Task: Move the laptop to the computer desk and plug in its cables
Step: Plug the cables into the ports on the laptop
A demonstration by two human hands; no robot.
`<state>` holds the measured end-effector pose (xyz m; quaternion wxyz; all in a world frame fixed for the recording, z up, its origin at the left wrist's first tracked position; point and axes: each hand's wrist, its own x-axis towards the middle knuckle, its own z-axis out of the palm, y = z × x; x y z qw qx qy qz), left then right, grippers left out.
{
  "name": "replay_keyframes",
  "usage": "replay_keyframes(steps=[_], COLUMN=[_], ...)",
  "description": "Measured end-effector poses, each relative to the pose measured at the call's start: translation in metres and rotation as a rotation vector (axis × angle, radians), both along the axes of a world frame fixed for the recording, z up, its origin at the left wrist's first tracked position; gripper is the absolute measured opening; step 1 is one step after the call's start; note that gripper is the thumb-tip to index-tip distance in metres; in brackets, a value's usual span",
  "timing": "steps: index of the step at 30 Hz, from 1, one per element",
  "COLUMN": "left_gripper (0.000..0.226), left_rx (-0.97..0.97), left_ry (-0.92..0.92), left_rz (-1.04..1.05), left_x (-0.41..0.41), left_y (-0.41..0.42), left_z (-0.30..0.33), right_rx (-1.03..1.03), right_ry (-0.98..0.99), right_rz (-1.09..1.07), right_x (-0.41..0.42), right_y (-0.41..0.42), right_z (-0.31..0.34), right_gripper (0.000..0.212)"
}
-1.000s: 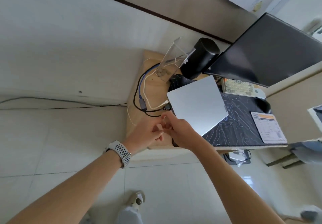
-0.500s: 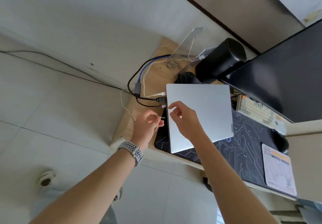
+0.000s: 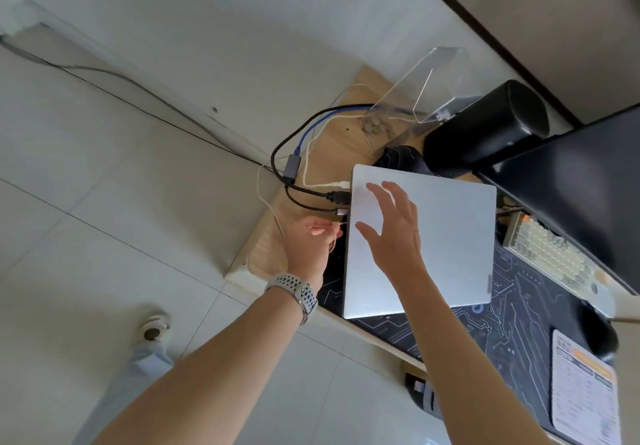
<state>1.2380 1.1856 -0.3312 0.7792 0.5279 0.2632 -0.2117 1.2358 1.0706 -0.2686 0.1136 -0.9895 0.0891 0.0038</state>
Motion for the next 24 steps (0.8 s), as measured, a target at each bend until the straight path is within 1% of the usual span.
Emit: replay_keyframes(steps=[3, 6, 8, 11, 15, 19, 22, 24], left_gripper=[0.009, 0.008, 0.005, 0.002, 0.004, 0.005, 0.006, 0.007], left_rx=[-0.030, -0.032, -0.011, 0.053, 0.092, 0.121, 0.149, 0.168], left_ry=[0.002, 0.012, 0.010, -0.016, -0.026, -0.025, -0.031, -0.041], left_rz=[-0.009, -0.021, -0.024, -0.043, -0.047, -0.055, -0.064, -0.074], left_x=[0.001, 0.002, 0.003, 0.005, 0.005, 0.004, 0.006, 0.007], left_y=[0.002, 0.001, -0.001, -0.002, -0.003, -0.005, -0.008, -0.009], left_z=[0.002, 0.004, 0.005, 0.005, 0.005, 0.005, 0.006, 0.008], right_rx=[-0.038, -0.074, -0.103, -0.164, -0.229, -0.205, -0.156, -0.163], right_ry=[0.068, 0.091, 0.102, 0.104, 0.183, 0.246, 0.243, 0.229], right_rz=[0.049, 0.103, 0.133, 0.174, 0.195, 0.199, 0.191, 0.196], right_x=[0.011, 0.020, 0.024, 0.029, 0.042, 0.049, 0.048, 0.049], right_y=[-0.008, -0.014, -0.017, -0.023, -0.028, -0.027, -0.027, -0.027], right_z=[0.001, 0.001, 0.000, 0.001, 0.007, 0.011, 0.012, 0.011], right_gripper=[0.072, 0.075, 0.078, 0.088, 0.098, 0.096, 0.092, 0.092])
